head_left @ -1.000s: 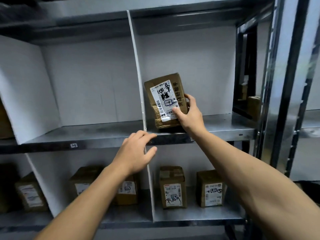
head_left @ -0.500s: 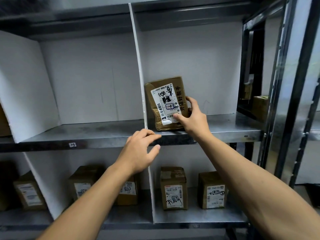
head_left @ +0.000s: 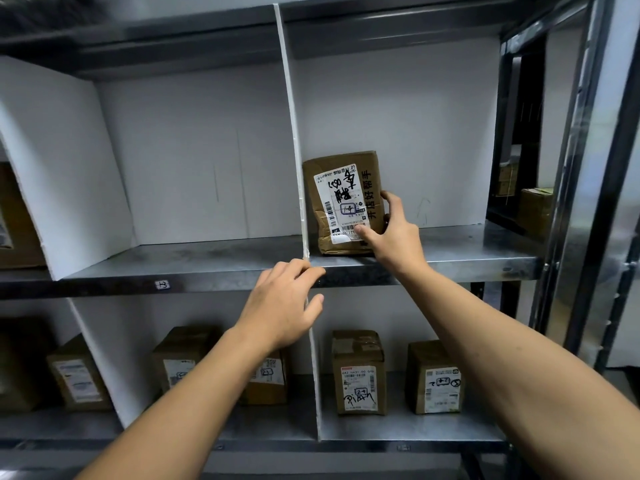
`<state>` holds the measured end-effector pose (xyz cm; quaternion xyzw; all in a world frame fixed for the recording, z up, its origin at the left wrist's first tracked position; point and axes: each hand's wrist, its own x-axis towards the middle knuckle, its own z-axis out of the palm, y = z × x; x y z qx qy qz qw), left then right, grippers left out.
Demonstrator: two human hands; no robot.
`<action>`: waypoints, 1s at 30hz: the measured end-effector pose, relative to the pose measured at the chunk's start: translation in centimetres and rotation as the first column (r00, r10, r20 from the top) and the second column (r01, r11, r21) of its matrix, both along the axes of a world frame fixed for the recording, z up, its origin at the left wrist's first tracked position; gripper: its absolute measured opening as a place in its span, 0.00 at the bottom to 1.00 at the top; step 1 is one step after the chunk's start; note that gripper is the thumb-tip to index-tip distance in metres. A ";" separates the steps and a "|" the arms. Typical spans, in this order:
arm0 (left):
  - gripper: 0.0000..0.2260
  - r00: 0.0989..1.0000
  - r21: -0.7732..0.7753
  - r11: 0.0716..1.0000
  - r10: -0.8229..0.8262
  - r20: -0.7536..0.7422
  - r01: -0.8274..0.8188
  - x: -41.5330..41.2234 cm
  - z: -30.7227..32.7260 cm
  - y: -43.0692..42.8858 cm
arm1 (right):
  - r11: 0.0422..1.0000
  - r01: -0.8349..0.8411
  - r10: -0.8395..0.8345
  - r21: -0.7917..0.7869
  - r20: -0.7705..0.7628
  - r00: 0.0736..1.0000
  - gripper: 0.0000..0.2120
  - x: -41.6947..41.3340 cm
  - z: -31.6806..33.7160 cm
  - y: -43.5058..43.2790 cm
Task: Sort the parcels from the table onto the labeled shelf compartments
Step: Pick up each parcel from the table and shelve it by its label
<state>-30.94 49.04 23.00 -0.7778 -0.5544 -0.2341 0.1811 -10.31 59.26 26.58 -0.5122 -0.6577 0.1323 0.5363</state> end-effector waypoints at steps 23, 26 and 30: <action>0.21 0.983 -0.142 0.973 -0.179 0.039 0.183 2.1 -5.1 -4.9 | 0.945 0.234 -0.319 0.229 0.474 0.821 0.21 5.0 -10.4 -12.6; 0.22 0.972 -0.201 0.952 -0.231 0.029 0.232 4.8 -8.1 -6.1 | 0.934 0.328 -0.337 0.139 0.644 0.687 0.22 7.4 -14.8 -16.3; 0.23 0.944 -0.341 0.888 -0.330 -0.001 0.310 8.9 -13.0 -8.3 | 0.888 0.460 -0.267 -0.027 0.783 0.561 0.24 11.1 -20.4 -22.8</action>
